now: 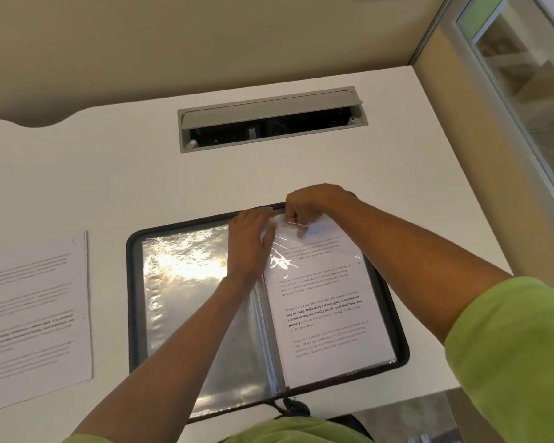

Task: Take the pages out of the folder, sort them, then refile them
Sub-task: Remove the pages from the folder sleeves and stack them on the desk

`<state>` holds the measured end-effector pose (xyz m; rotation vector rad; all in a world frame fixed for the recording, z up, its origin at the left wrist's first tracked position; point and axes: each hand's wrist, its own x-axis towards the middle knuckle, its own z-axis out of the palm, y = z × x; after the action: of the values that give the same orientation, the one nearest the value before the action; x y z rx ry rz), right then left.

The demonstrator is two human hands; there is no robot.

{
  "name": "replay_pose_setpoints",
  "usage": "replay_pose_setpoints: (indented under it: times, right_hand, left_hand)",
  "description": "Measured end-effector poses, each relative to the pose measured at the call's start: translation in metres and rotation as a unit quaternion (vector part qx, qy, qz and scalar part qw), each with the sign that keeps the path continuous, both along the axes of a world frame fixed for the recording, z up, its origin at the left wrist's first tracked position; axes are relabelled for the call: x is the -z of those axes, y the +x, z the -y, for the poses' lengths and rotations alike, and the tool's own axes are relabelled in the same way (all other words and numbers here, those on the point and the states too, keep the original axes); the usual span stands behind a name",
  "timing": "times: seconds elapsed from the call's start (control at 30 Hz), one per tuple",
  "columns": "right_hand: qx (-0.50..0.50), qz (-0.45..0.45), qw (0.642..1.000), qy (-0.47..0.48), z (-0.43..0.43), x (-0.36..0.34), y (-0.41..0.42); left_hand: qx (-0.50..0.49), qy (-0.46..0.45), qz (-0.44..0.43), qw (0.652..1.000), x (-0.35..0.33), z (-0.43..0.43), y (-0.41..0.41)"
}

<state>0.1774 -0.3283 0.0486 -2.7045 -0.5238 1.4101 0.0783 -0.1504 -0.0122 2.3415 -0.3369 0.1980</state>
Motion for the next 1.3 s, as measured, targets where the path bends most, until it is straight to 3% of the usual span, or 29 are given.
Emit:
replay_pose_setpoints:
  times: [0.1, 0.3, 0.53, 0.87, 1.17, 1.23, 1.3]
  right_hand:
    - [-0.007, 0.029, 1.000, 0.004, 0.001, 0.001, -0.002]
    - [-0.015, 0.141, 0.990, 0.017, 0.004, -0.007, 0.004]
    - [0.011, 0.283, 0.959, 0.000, 0.003, -0.012, 0.024]
    - [0.058, 0.522, 0.850, 0.040, 0.010, -0.086, 0.066]
    - [0.046, 0.647, 0.756, 0.090, 0.015, -0.190, 0.046]
    - [0.036, 0.657, 0.747, 0.099, 0.010, -0.205, 0.031]
    - [0.025, 0.654, 0.749, 0.107, 0.002, -0.216, 0.015]
  left_hand:
    - [-0.035, 0.017, -0.047, 0.998, 0.006, 0.011, -0.035]
    - [0.054, 0.227, -0.110, 0.966, 0.022, 0.032, -0.101]
    - [0.066, 0.276, -0.119, 0.952, 0.021, 0.046, -0.106]
    - [0.061, 0.286, -0.101, 0.951, 0.023, 0.046, -0.105]
    - [0.062, 0.275, -0.088, 0.955, 0.030, 0.047, -0.107]
    - [0.060, 0.246, -0.089, 0.963, 0.025, 0.044, -0.104]
    - [0.032, 0.162, -0.086, 0.983, 0.013, 0.036, -0.094]
